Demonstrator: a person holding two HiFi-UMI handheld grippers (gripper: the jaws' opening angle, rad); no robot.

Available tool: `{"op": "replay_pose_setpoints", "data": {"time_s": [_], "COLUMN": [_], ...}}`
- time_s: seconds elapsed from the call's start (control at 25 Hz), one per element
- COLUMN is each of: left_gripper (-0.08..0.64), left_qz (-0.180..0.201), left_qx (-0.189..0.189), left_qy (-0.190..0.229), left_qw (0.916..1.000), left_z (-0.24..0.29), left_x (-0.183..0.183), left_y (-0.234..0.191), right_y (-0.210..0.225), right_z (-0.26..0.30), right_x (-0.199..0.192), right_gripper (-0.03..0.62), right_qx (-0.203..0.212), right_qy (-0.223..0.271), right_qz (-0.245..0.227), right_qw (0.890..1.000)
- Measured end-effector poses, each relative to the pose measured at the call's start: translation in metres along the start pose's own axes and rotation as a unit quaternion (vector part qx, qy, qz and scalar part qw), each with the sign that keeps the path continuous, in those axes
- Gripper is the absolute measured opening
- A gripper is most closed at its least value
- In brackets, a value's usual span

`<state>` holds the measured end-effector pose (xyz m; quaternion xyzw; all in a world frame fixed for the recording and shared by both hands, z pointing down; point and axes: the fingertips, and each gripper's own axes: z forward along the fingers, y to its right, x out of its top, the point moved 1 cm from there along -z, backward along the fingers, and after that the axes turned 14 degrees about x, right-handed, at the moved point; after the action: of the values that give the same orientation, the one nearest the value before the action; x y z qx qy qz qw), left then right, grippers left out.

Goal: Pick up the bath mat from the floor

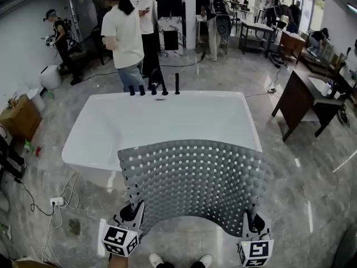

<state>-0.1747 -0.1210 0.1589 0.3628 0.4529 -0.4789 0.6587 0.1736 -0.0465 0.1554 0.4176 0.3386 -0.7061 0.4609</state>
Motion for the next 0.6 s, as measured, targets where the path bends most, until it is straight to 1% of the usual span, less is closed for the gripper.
{"op": "replay_pose_setpoints", "data": {"time_s": [0.16, 0.28, 0.4, 0.6], "left_gripper": [0.038, 0.038, 0.038, 0.038], "left_qz": [0.008, 0.02, 0.027, 0.031], "left_qx": [0.017, 0.033, 0.044, 0.055], "left_qy": [0.047, 0.082, 0.109, 0.146], "left_qw": [0.9987, 0.9959, 0.9927, 0.9872], "left_z": [-0.033, -0.057, -0.075, -0.1], "left_x": [0.062, 0.098, 0.123, 0.148], "left_y": [-0.008, -0.014, -0.022, -0.023], "right_y": [-0.003, -0.005, -0.006, -0.007], "right_z": [-0.023, -0.04, -0.054, -0.071], "right_x": [0.061, 0.091, 0.111, 0.138], "right_gripper": [0.067, 0.067, 0.067, 0.067], "right_qx": [-0.003, -0.003, -0.007, -0.012], "right_qy": [0.044, 0.076, 0.102, 0.132], "right_qz": [-0.014, -0.016, -0.017, -0.033], "right_qw": [0.999, 0.997, 0.995, 0.991]}}
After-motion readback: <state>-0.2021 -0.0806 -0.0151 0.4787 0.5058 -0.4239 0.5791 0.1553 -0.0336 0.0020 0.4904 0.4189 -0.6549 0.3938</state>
